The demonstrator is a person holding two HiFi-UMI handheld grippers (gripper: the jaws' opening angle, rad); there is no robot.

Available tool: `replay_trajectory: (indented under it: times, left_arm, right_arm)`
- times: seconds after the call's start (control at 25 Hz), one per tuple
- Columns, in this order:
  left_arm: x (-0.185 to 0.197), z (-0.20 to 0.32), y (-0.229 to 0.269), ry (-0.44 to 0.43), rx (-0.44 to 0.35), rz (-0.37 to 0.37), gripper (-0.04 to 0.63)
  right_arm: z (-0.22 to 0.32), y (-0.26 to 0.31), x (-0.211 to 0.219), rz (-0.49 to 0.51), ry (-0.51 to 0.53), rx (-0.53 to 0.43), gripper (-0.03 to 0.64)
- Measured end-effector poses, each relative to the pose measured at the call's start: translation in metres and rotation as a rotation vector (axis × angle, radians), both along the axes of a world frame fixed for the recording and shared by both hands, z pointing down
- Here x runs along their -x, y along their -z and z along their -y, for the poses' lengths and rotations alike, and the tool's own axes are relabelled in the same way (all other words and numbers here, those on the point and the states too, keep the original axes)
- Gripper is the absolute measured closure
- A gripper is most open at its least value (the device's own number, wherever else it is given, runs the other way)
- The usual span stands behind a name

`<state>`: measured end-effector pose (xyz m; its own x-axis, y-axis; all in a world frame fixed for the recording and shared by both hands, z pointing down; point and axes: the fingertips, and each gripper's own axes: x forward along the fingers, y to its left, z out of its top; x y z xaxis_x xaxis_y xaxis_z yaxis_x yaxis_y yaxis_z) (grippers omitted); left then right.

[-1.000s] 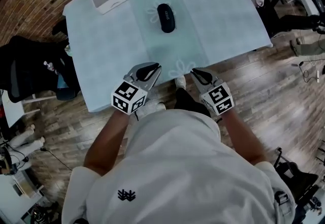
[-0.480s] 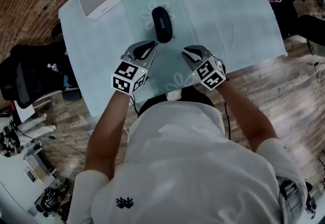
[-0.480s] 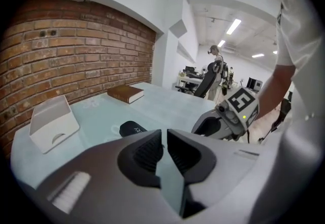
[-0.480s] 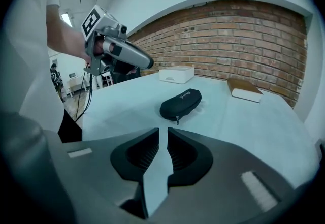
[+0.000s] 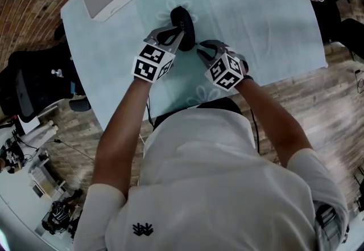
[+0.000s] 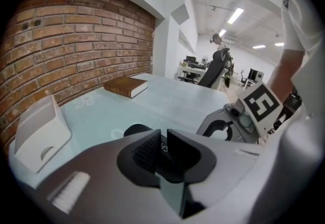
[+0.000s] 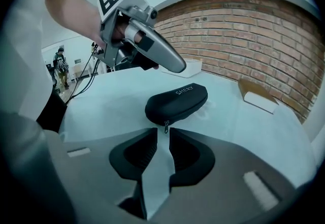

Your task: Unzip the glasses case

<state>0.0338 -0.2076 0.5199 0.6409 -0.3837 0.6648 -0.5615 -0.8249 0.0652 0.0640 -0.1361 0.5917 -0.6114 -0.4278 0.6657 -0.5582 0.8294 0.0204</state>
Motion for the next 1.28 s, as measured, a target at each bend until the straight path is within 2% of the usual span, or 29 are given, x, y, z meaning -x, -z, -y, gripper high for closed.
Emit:
replay_trajectory:
  times: [0.32,0.6,0.64,0.68,0.92,1.28]
  left_arm:
    - [-0.011,0.018,-0.021,0.000,0.016,0.031,0.535]
    - [-0.013,0.017,-0.036,-0.013,0.035,0.062,0.535]
    - [-0.013,0.017,-0.037,-0.014,0.034,0.064,0.535]
    - [-0.013,0.017,-0.038,-0.014,0.033,0.065,0.535]
    - [-0.014,0.022,-0.039,-0.032,-0.003,0.086,0.537]
    - [-0.021,0.018,-0.034,-0.054,-0.014,0.094,0.543]
  right_arm:
    - [0.010,-0.010,0.008,-0.047,0.070,-0.016,0.566]
    - [0.014,-0.014,0.008,-0.055,0.071,-0.032,0.568]
    - [0.015,-0.015,0.007,-0.055,0.070,-0.034,0.585]
    - [0.015,-0.014,0.007,-0.055,0.070,-0.036,0.611]
    - [0.015,-0.013,0.003,-0.051,0.071,-0.021,0.614]
    - [0.013,-0.011,-0.005,-0.024,0.082,0.019,0.617]
